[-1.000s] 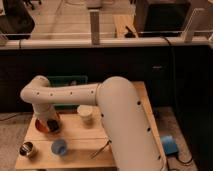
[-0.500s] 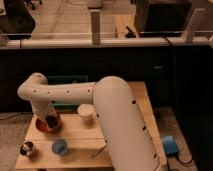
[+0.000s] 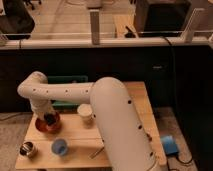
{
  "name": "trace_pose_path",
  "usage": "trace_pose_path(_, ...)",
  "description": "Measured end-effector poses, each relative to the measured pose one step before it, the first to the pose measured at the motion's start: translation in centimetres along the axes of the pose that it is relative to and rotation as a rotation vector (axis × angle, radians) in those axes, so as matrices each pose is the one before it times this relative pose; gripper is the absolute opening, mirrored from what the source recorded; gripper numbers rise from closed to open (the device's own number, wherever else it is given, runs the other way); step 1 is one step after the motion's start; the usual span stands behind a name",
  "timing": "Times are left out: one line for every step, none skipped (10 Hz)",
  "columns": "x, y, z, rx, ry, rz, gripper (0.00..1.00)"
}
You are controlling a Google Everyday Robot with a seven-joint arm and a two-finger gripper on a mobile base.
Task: Wipe red bowl with eraser
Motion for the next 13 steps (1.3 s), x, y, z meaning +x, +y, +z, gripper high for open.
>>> trace_pose_path(0.032,-0.535,0.236,0.01086,-0.00142,-0.01583,0.0)
trace_pose_path(0.047,-0.451,0.208,0.00947,-0.00042,-0.01385,0.0)
trace_pose_path(-0.009,-0.333,0.24,0.00748,-0.00283,-0.01144,0.0)
trace_pose_path(-0.024,-0.224,0.128,0.00707,-0.00159,-0.00758,0.0)
trace_pose_path(-0.153,-0.436,0.15,0.01342,-0.00167,-0.01343,0.0)
trace_pose_path(-0.25,-0.391,0.025,0.00879,-0.00043,-0.01091,0.0)
trace_pose_path(-0.35,-0.364,-0.038,0.00623,0.00024,-0.00985,0.0)
trace_pose_path(-0.347,-0.273,-0.055,0.00325,0.00021,-0.00853,0.0)
trace_pose_path(-0.476,-0.401,-0.16,0.00111,0.00012,-0.01149,0.0)
trace_pose_path(-0.474,-0.426,-0.108,0.00098,-0.00201,-0.00761,0.0)
trace_pose_path(-0.407,-0.29,-0.12,0.00234,-0.00234,-0.00432,0.0)
trace_pose_path(-0.527,-0.233,-0.134,-0.00061,-0.00301,-0.004,0.0)
trace_pose_path(-0.393,-0.122,-0.113,-0.00065,-0.00177,-0.00112,0.0)
